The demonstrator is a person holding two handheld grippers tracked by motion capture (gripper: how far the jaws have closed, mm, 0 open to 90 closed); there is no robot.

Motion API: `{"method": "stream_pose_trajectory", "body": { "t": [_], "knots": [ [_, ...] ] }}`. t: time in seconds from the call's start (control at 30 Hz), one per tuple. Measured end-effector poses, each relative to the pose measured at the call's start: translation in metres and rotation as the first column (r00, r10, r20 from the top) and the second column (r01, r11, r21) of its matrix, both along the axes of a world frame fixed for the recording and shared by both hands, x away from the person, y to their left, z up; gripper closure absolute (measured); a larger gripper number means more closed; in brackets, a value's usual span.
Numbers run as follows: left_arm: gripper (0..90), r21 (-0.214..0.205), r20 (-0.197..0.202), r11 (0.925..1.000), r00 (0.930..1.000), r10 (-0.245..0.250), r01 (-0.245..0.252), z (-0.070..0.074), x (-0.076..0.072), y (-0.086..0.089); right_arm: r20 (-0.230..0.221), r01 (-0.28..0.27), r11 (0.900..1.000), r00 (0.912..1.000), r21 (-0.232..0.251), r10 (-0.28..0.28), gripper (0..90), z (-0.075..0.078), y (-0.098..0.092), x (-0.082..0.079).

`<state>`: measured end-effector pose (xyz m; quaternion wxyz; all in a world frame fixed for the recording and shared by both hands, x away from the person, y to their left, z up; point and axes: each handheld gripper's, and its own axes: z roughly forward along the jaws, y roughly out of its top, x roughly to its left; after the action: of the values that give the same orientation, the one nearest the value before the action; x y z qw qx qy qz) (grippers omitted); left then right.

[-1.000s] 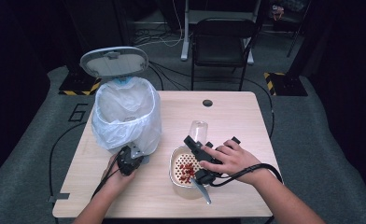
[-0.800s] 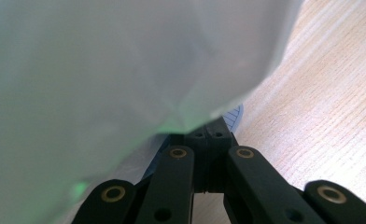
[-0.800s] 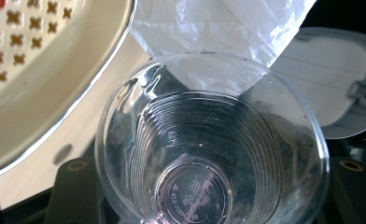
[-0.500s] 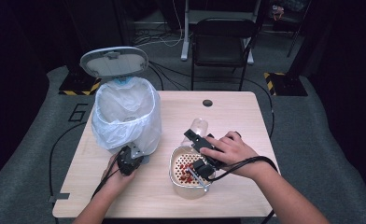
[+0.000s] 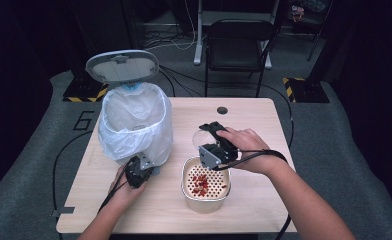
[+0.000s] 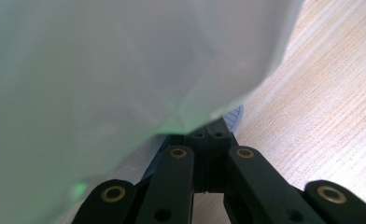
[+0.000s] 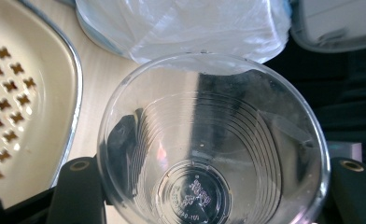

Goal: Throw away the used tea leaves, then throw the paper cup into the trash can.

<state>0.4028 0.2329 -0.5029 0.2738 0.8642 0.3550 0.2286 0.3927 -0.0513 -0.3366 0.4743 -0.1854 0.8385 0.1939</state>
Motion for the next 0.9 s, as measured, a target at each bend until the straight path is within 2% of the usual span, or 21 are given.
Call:
{"method": "stream_pose_trajectory", "body": {
  "t": [0.07,0.13,0.17,0.27,0.43,0.5,0.53,0.63,0.7,0.8,0.83,0.87,0.9],
  "knots": [
    [90.0,-0.002,-0.004,1.0,1.0,-0.001,0.001,0.0,0.0,0.0,-0.057,0.021,0.9993,0.9982,0.03,-0.02,34.1,0.001,0.0,0.006],
    [90.0,0.0,-0.004,1.0,1.0,-0.001,0.001,0.0,0.0,0.0,-0.122,0.05,0.9968,0.9916,0.063,-0.042,34.1,0.003,0.0,0.013],
    [90.0,-0.001,-0.005,1.0,1.0,0.0,0.0,0.0,0.0,0.0,-0.172,0.07,0.9942,0.9835,0.081,-0.056,34.1,0.004,-0.001,0.017],
    [90.0,-0.002,-0.005,1.0,1.0,0.0,0.0,0.0,0.0,0.0,-0.233,0.114,0.9854,0.9691,0.127,-0.082,34.1,0.006,-0.003,0.027],
    [90.0,-0.003,-0.004,1.0,1.0,0.001,-0.001,0.0,0.0,0.0,-0.334,0.177,0.9693,0.9361,0.171,-0.112,34.2,0.007,-0.006,0.045],
    [90.0,-0.001,-0.008,1.0,1.0,0.001,-0.001,0.0,0.0,0.0,-0.387,0.209,0.9588,0.9139,0.193,-0.121,34.2,0.006,-0.007,0.051],
    [90.0,-0.001,-0.006,1.0,1.0,-0.001,0.001,0.0,0.0,0.0,-0.409,0.214,0.9547,0.9056,0.207,-0.114,34.1,0.006,-0.007,0.055],
    [90.0,0.0,-0.006,1.0,1.0,-0.001,0.001,0.0,0.0,0.0,-0.471,0.254,0.9346,0.8748,0.249,-0.112,34.2,0.004,-0.01,0.064],
    [90.0,0.0,-0.005,1.0,1.0,-0.001,0.001,0.0,0.0,0.0,-0.522,0.284,0.9224,0.8454,0.262,-0.112,34.1,0.002,-0.012,0.072],
    [90.0,0.0,-0.002,1.0,1.0,0.002,-0.002,0.0,0.0,0.0,-0.599,0.352,0.8951,0.7903,0.274,-0.128,34.1,0.0,-0.015,0.081],
    [90.0,-0.001,-0.002,1.0,1.0,0.001,-0.001,0.0,0.0,0.0,-0.608,0.357,0.8909,0.7842,0.281,-0.122,34.1,0.001,-0.015,0.084],
    [90.0,-0.001,-0.003,1.0,1.0,0.002,-0.002,0.0,0.0,0.0,-0.628,0.37,0.8827,0.7697,0.29,-0.116,34.1,0.001,-0.016,0.087],
    [90.0,0.0,-0.003,1.0,1.0,0.001,-0.001,0.0,0.0,0.0,-0.651,0.391,0.8718,0.7505,0.295,-0.117,34.1,0.002,-0.017,0.089]
  ]
}}
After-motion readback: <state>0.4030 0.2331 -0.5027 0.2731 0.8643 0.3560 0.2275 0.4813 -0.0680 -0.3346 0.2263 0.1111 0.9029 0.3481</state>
